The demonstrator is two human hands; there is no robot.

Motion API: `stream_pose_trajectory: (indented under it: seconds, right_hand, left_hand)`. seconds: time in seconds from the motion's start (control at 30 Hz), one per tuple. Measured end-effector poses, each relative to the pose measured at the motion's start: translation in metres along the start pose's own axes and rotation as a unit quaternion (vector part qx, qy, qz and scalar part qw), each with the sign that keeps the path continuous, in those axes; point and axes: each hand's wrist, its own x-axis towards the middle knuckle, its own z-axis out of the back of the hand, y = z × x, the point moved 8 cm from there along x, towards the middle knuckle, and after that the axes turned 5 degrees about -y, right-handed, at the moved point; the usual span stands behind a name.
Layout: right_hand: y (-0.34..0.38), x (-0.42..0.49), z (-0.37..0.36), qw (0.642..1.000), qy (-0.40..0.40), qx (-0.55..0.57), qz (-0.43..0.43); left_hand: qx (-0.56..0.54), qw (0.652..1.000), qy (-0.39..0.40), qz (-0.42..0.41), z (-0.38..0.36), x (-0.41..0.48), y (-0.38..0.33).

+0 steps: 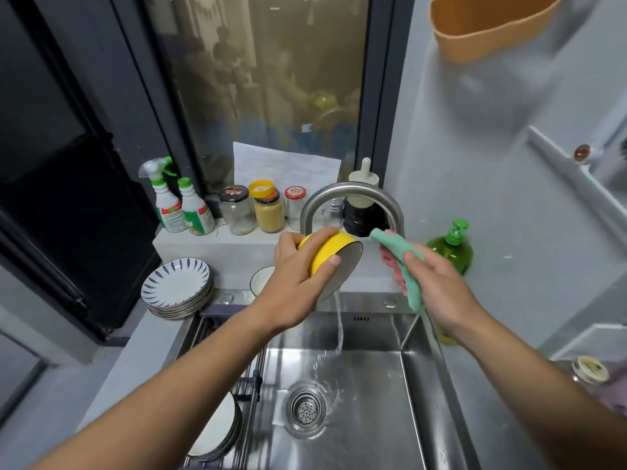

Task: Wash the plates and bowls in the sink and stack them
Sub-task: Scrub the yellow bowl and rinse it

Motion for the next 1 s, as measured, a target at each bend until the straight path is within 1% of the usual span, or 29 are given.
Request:
stream_pose_trajectory:
  seconds: [0.07,0.17,0.23,0.3,0.33,0.37,0.4,0.47,0.5,0.53,0.57,0.6,0.63,0.67,0.73,0.77,0.8,0.83,0.87,0.9,0.93,0.97,1.0]
  right_hand:
    - [0.001,0.001,-0.004,0.998,0.003,-0.058,0.031]
    - [0.007,0.002,-0.010,0.988,-0.003,-0.136,0.075]
    - [0.015,-0.003,-0.022,0.977,0.003,-0.185,0.102]
    - [0.030,-0.010,-0.040,0.952,0.012,-0.250,0.178]
    - [0.037,-0.015,-0.053,0.927,0.025,-0.296,0.229]
    - [0.038,-0.021,-0.068,0.893,0.053,-0.350,0.277]
    - [0.034,-0.026,-0.082,0.855,0.092,-0.408,0.307]
    - [0.021,-0.036,-0.102,0.777,0.172,-0.510,0.326]
    - [0.015,-0.040,-0.108,0.746,0.196,-0.542,0.332]
    - [0.011,-0.044,-0.109,0.725,0.205,-0.562,0.341]
    - [0.011,-0.048,-0.112,0.714,0.203,-0.571,0.350]
    - [0.012,-0.054,-0.116,0.718,0.194,-0.566,0.355]
    - [0.014,-0.058,-0.120,0.743,0.182,-0.543,0.346]
    - [0.015,-0.063,-0.126,0.789,0.173,-0.493,0.323]
    - [0.020,-0.070,-0.137,0.898,0.166,-0.334,0.232]
    - [0.020,-0.072,-0.140,0.930,0.164,-0.268,0.189]
    - [0.021,-0.075,-0.142,0.939,0.166,-0.246,0.175]
    - [0.021,-0.077,-0.142,0.927,0.170,-0.272,0.193]
    - [0.022,-0.079,-0.139,0.892,0.178,-0.338,0.241]
    - [0.022,-0.080,-0.136,0.832,0.185,-0.427,0.304]
    - [0.020,-0.078,-0.132,0.761,0.191,-0.509,0.353]
    - [0.018,-0.074,-0.125,0.700,0.199,-0.568,0.384]
    - [0.017,-0.069,-0.118,0.659,0.209,-0.606,0.394]
  left_hand:
    - [-0.059,0.997,-0.011,0.047,0.000,0.001,0.002]
    - [-0.167,0.975,-0.038,0.142,0.000,0.001,0.014]
    - [-0.217,0.960,-0.044,0.169,-0.002,0.001,0.024]
    - [-0.270,0.944,-0.053,0.180,-0.004,-0.002,0.028]
    - [-0.297,0.935,-0.058,0.184,-0.005,-0.003,0.029]
    - [-0.316,0.928,-0.059,0.189,-0.006,-0.004,0.028]
    - [-0.331,0.922,-0.060,0.191,-0.007,-0.004,0.026]
    - [-0.340,0.918,-0.063,0.192,-0.004,-0.006,0.023]
    - [-0.335,0.920,-0.069,0.191,-0.001,-0.008,0.021]
    - [-0.325,0.924,-0.077,0.186,0.002,-0.009,0.022]
    - [-0.321,0.925,-0.086,0.185,0.005,-0.011,0.024]
    - [-0.320,0.924,-0.096,0.184,0.007,-0.013,0.026]
    - [-0.318,0.924,-0.109,0.184,0.009,-0.016,0.026]
    - [-0.309,0.926,-0.122,0.178,0.012,-0.017,0.027]
    - [-0.291,0.933,-0.131,0.166,0.016,-0.021,0.028]
    - [-0.283,0.937,-0.130,0.160,0.018,-0.021,0.028]
    - [-0.277,0.940,-0.125,0.156,0.021,-0.022,0.027]
    - [-0.278,0.940,-0.121,0.155,0.023,-0.023,0.027]
    - [-0.281,0.940,-0.117,0.155,0.025,-0.023,0.028]
    - [-0.285,0.939,-0.114,0.155,0.028,-0.025,0.029]
    - [-0.286,0.940,-0.109,0.153,0.031,-0.026,0.028]
    - [-0.288,0.940,-0.099,0.152,0.031,-0.028,0.026]
    - [-0.294,0.939,-0.088,0.153,0.030,-0.030,0.024]
